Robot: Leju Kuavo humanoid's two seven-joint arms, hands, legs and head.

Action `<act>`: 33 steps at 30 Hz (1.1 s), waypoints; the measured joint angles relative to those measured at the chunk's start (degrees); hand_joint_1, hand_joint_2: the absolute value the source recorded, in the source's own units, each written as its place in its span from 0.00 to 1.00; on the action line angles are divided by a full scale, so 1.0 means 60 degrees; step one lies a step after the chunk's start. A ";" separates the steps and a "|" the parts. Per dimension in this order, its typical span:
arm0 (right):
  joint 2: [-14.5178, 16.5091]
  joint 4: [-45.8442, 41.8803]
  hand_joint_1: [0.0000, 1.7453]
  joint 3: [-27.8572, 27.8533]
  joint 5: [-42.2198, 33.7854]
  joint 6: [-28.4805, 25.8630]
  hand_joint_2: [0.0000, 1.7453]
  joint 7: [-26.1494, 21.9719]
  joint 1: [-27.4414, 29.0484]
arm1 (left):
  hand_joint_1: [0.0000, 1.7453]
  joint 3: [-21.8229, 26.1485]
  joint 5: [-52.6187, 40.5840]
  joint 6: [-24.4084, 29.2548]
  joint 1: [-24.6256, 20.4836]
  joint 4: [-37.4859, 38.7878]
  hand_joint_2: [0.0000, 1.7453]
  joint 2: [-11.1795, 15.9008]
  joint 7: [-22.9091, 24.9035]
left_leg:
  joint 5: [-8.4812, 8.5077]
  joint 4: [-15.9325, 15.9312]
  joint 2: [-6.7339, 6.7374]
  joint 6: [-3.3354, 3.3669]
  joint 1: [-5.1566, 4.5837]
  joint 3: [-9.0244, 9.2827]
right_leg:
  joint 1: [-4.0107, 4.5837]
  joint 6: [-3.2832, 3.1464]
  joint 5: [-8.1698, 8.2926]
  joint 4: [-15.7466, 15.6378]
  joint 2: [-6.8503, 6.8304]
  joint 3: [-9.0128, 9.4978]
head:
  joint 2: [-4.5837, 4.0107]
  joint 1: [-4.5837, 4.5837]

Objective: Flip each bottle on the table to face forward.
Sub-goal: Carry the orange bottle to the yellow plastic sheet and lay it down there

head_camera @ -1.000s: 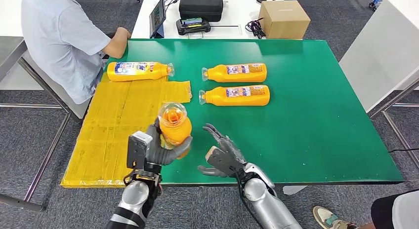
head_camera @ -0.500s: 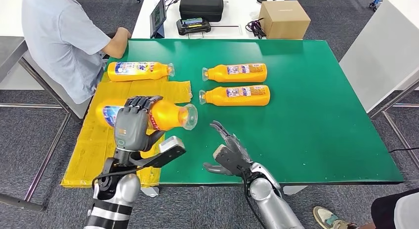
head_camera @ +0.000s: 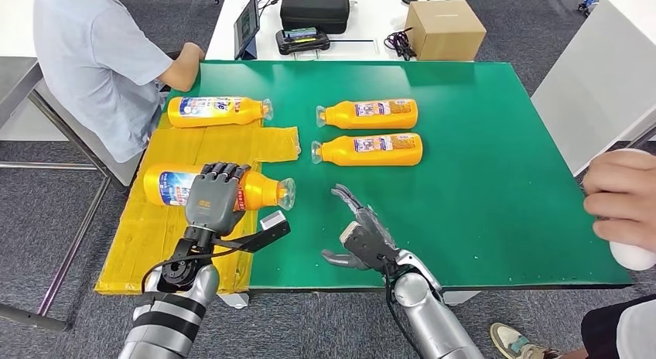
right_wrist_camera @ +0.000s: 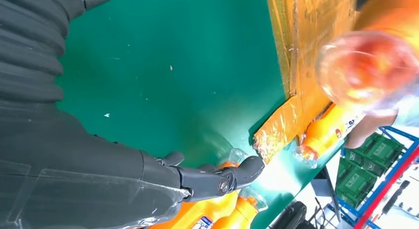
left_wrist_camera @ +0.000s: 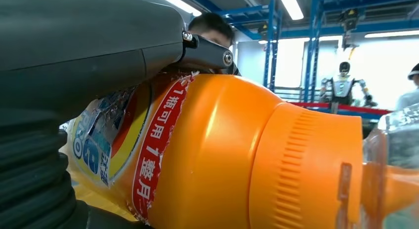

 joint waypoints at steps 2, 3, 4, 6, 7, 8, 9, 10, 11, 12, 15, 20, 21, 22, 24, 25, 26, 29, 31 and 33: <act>-0.0008 0.0080 0.00 0.0005 -0.0046 -0.0001 1.00 -0.0037 -0.0043 | 1.00 -0.0145 -0.0036 0.0205 -0.0240 0.0713 1.00 0.0209 0.0227 | 0.0002 0.0000 -0.0001 -0.0001 0.0000 0.0001 | 0.0000 0.0000 0.0000 0.0001 0.0000 0.0001 | 0.0000 -0.0002; -0.0011 0.0118 0.00 0.0009 -0.0063 -0.0001 1.00 -0.0050 -0.0061 | 1.00 -0.0218 -0.0041 0.0263 -0.0339 0.1028 1.00 0.0299 0.0299 | 0.0003 0.0000 0.0000 -0.0001 0.0001 0.0001 | 0.0000 0.0000 0.0001 0.0002 0.0000 0.0001 | 0.0000 -0.0002; -0.0014 0.0153 0.00 0.0011 -0.0076 -0.0001 1.00 -0.0057 -0.0076 | 1.00 -0.0279 -0.0045 0.0303 -0.0419 0.1298 1.00 0.0376 0.0339 | 0.0004 0.0000 0.0000 -0.0002 0.0001 0.0000 | 0.0000 0.0000 0.0001 0.0003 0.0000 0.0001 | 0.0000 -0.0002; -0.0018 0.0208 0.00 0.0013 -0.0089 -0.0002 1.00 -0.0062 -0.0094 | 1.00 -0.0366 -0.0045 0.0354 -0.0524 0.1691 1.00 0.0485 0.0371 | 0.0004 0.0000 0.0000 -0.0002 0.0001 0.0000 | 0.0000 0.0000 0.0001 0.0004 0.0000 0.0001 | 0.0000 0.0000; -0.0019 0.0229 0.00 0.0013 -0.0091 -0.0003 1.00 -0.0062 -0.0098 | 1.00 -0.0397 -0.0045 0.0366 -0.0558 0.1824 1.00 0.0523 0.0378 | 0.0004 0.0000 0.0000 -0.0002 0.0001 -0.0001 | 0.0000 0.0000 0.0001 0.0004 0.0000 0.0001 | 0.0000 0.0000; -0.0020 0.0248 0.00 0.0013 -0.0091 -0.0004 1.00 -0.0062 -0.0101 | 1.00 -0.0417 -0.0045 0.0373 -0.0585 0.1934 1.00 0.0556 0.0381 | 0.0004 0.0000 -0.0001 -0.0002 0.0001 -0.0001 | 0.0000 0.0000 0.0000 0.0004 0.0000 0.0001 | 0.0000 0.0000; -0.0020 0.0270 0.00 0.0013 -0.0091 -0.0004 1.00 -0.0063 -0.0102 | 1.00 -0.0430 -0.0045 0.0377 -0.0611 0.2036 1.00 0.0585 0.0383 | 0.0004 0.0000 -0.0001 -0.0002 0.0001 -0.0002 | 0.0000 0.0000 0.0000 0.0004 0.0000 0.0000 | 0.0000 -0.0001; -0.0020 0.0294 0.00 0.0013 -0.0092 -0.0004 1.00 -0.0064 -0.0105 | 1.00 -0.0439 -0.0045 0.0379 -0.0639 0.2141 1.00 0.0614 0.0385 | 0.0004 0.0000 -0.0001 -0.0003 0.0001 -0.0004 | -0.0001 0.0000 0.0000 0.0004 0.0000 -0.0001 | 0.0000 -0.0001; -0.0021 0.0319 0.00 0.0013 -0.0093 -0.0004 1.00 -0.0065 -0.0107 | 1.00 -0.0443 -0.0046 0.0374 -0.0666 0.2237 1.00 0.0640 0.0385 | 0.0003 0.0000 -0.0001 -0.0003 0.0001 -0.0005 | -0.0001 0.0000 0.0000 0.0004 0.0000 -0.0001 | 0.0000 -0.0001; -0.0022 0.0342 0.00 0.0013 -0.0095 -0.0004 1.00 -0.0069 -0.0110 | 1.00 -0.0444 -0.0046 0.0358 -0.0690 0.2320 1.00 0.0662 0.0385 | 0.0003 0.0000 -0.0001 -0.0003 0.0000 -0.0006 | -0.0001 0.0000 0.0000 0.0003 -0.0001 -0.0002 | 0.0000 -0.0001; -0.0026 0.0403 0.00 0.0016 -0.0129 -0.0003 1.00 -0.0102 -0.0125 | 1.00 -0.0440 -0.0045 0.0081 -0.0804 0.2605 1.00 0.0708 0.0346 | 0.0003 0.0000 -0.0004 -0.0002 0.0000 -0.0008 | -0.0001 0.0000 0.0000 0.0003 -0.0001 -0.0003 | 0.0000 0.0000; -0.0037 0.0515 0.00 0.0020 -0.0187 -0.0005 1.00 -0.0181 -0.0152 | 0.64 -0.0374 0.0188 -0.0285 -0.0961 0.3245 1.00 0.0763 0.0077 | 0.0004 0.0000 -0.0003 -0.0003 0.0001 -0.0005 | 0.0000 0.0000 0.0000 0.0003 -0.0001 -0.0002 | 0.0000 -0.0001; -0.0038 0.0530 0.00 0.0020 -0.0190 -0.0005 1.00 -0.0193 -0.0151 | 0.42 -0.0343 0.0238 -0.0302 -0.0973 0.3332 1.00 0.0763 0.0014 | 0.0004 0.0000 -0.0003 -0.0003 0.0001 -0.0005 | 0.0000 0.0000 0.0000 0.0003 -0.0002 -0.0002 | 0.0000 -0.0001; -0.0038 0.0540 0.00 0.0020 -0.0194 -0.0006 1.00 -0.0206 -0.0151 | 0.20 -0.0313 0.0260 -0.0316 -0.0985 0.3396 1.00 0.0762 -0.0034 | 0.0004 0.0000 -0.0003 -0.0003 0.0001 -0.0005 | 0.0000 0.0000 0.0000 0.0003 -0.0002 -0.0002 | 0.0000 -0.0001; -0.0038 0.0551 0.00 0.0021 -0.0198 -0.0007 1.00 -0.0228 -0.0151 | 0.01 -0.0253 0.0263 -0.0358 -0.1017 0.3475 1.00 0.0754 -0.0067 | 0.0004 0.0000 -0.0003 -0.0003 0.0001 -0.0004 | 0.0000 0.0000 0.0000 0.0004 -0.0002 -0.0001 | 0.0000 -0.0001; -0.0038 0.0555 0.00 0.0024 -0.0199 -0.0007 1.00 -0.0237 -0.0152 | 0.00 -0.0211 0.0263 -0.0411 -0.1036 0.3498 1.00 0.0742 -0.0057 | 0.0004 0.0000 -0.0003 -0.0003 0.0001 -0.0004 | 0.0000 0.0000 0.0000 0.0004 -0.0002 -0.0001 | 0.0000 -0.0001; -0.0038 0.0556 0.00 0.0027 -0.0202 -0.0007 1.00 -0.0243 -0.0152 | 0.00 -0.0170 0.0245 -0.0480 -0.1059 0.3515 1.00 0.0726 -0.0019 | 0.0004 0.0000 -0.0004 -0.0003 0.0001 -0.0004 | 0.0000 0.0000 0.0000 0.0004 -0.0002 -0.0001 | 0.0000 -0.0001; -0.0033 0.0578 0.00 0.0045 -0.0211 -0.0007 1.00 -0.0255 -0.0159 | 0.00 -0.0099 0.0102 -0.0846 -0.1156 0.3560 1.00 0.0677 0.0181 | 0.0004 0.0000 -0.0005 -0.0003 0.0001 -0.0004 | -0.0001 0.0000 0.0000 0.0003 -0.0002 0.0002 | 0.0000 0.0000; -0.0028 0.0634 0.00 0.0056 -0.0229 -0.0004 1.00 -0.0269 -0.0195 | 0.00 -0.0069 0.0053 -0.1256 -0.1269 0.3654 1.00 0.0659 0.0311 | 0.0004 0.0000 -0.0006 -0.0003 0.0000 0.0000 | -0.0001 0.0000 0.0000 0.0003 -0.0003 0.0008 | 0.0000 -0.0001; -0.0029 0.0740 0.00 0.0063 -0.0244 -0.0001 1.00 -0.0314 -0.0288 | 0.00 -0.0040 0.0035 -0.1538 -0.1429 0.3840 1.00 0.0656 0.0440 | 0.0004 0.0000 -0.0010 -0.0003 0.0000 0.0012 | -0.0001 0.0000 0.0000 0.0003 -0.0006 0.0021 | 0.0000 -0.0001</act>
